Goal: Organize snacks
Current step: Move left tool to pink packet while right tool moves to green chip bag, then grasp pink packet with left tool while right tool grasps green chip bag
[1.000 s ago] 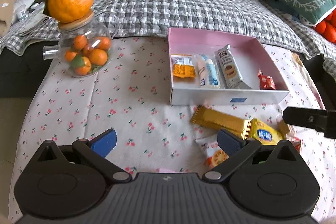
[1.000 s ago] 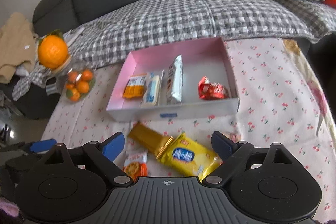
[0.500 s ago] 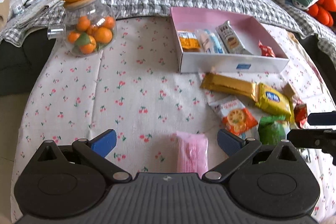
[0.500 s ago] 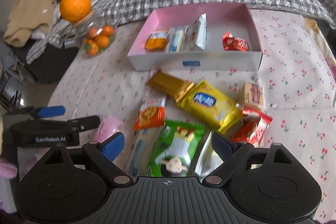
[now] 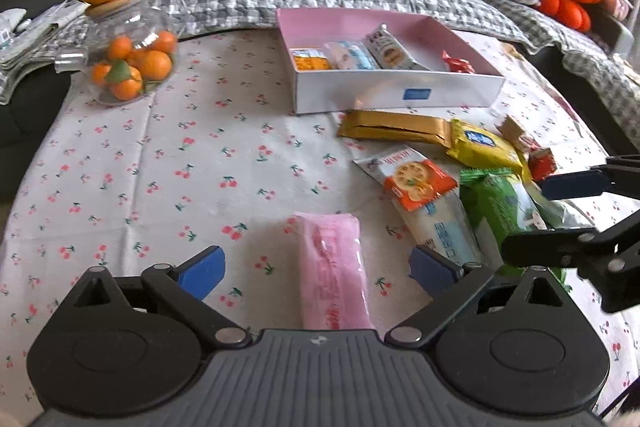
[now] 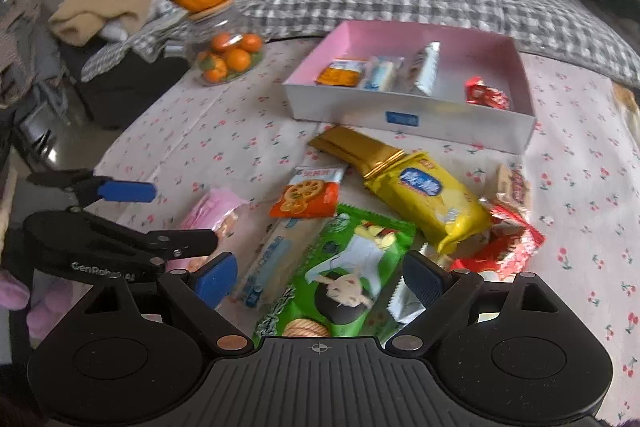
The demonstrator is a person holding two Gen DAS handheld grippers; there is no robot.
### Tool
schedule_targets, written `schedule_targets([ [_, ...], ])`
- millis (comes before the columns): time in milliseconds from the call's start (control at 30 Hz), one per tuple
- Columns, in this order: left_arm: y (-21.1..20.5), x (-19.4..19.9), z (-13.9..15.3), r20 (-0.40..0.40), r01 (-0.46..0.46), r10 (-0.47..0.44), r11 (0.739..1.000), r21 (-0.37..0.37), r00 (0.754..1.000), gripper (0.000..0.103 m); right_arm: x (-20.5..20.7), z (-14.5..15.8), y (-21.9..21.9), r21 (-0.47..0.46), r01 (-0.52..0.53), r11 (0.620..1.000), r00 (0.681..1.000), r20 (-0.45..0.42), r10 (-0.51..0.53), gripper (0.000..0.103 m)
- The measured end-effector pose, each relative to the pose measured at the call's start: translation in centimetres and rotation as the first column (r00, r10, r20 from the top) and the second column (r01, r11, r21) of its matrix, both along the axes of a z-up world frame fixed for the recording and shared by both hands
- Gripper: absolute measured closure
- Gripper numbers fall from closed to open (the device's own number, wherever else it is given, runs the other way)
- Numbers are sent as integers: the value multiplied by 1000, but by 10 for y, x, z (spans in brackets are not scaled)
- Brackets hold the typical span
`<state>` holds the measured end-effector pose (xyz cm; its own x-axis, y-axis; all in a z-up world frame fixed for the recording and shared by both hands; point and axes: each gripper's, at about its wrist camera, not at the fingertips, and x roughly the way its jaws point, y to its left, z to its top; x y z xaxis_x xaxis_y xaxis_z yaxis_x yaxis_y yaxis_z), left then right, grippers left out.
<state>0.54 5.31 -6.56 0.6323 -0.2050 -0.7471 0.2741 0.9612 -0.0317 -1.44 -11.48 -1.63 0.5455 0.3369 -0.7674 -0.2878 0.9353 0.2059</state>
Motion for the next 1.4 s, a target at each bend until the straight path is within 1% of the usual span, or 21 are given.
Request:
schedule_targets([
  [167, -1, 0, -6, -28, 16, -16, 1000, -17, 999, 15, 2, -7, 1, -10, 6, 1000, 1000, -20, -6, 14],
  [267, -2, -1, -10, -48, 25, -26, 1000, -19, 999, 23, 3, -9, 0, -21, 10, 1000, 1000, -21, -10, 14],
  [433, -4, -2, -12, -58, 40, -41, 999, -20, 998, 34, 4, -12, 1, -43, 9, 999, 999, -45, -11, 24],
  [500, -5, -2, -12, -64, 46, -47, 999, -24, 997, 43, 4, -13, 2, -55, 2, 999, 998, -56, -5, 28],
  [533, -5, -1, -12, -68, 49, -50, 998, -27, 996, 45, 5, -14, 2, -59, -1, 998, 998, -67, -3, 32],
  [567, -5, -1, -13, -73, 50, -52, 998, -29, 996, 49, 5, -16, 2, -57, -1, 998, 997, -79, -4, 34],
  [600, -6, -1, -13, -77, 52, -54, 998, -31, 996, 51, 6, -17, 1, -48, -2, 999, 996, -88, -2, 38],
  [733, -6, -1, -14, -81, 51, -53, 998, -27, 995, 56, 7, -18, 1, -35, 13, 999, 994, -113, -17, 45],
  [767, -6, -1, -13, -82, 50, -53, 998, -28, 995, 59, 6, -18, 1, -36, 16, 999, 993, -113, -20, 47],
  [833, -5, 0, -13, -86, 48, -50, 998, -33, 995, 66, 7, -17, -1, -34, 28, 999, 993, -117, -32, 55],
  [900, -5, 0, -13, -91, 43, -46, 998, -39, 995, 71, 8, -16, -3, -34, 37, 999, 992, -121, -41, 58],
  [967, -5, 0, -11, -94, 37, -41, 999, -40, 995, 73, 9, -15, -3, -41, 44, 998, 991, -127, -48, 58],
  [1100, -5, 1, -9, -97, 30, -34, 999, -44, 995, 73, 9, -12, -4, -43, 58, 997, 987, -145, -64, 59],
  [1400, -4, 3, 0, -88, 15, -22, 998, -69, 996, 73, 11, 2, -19, 12, 115, 993, 982, -153, -112, 59],
])
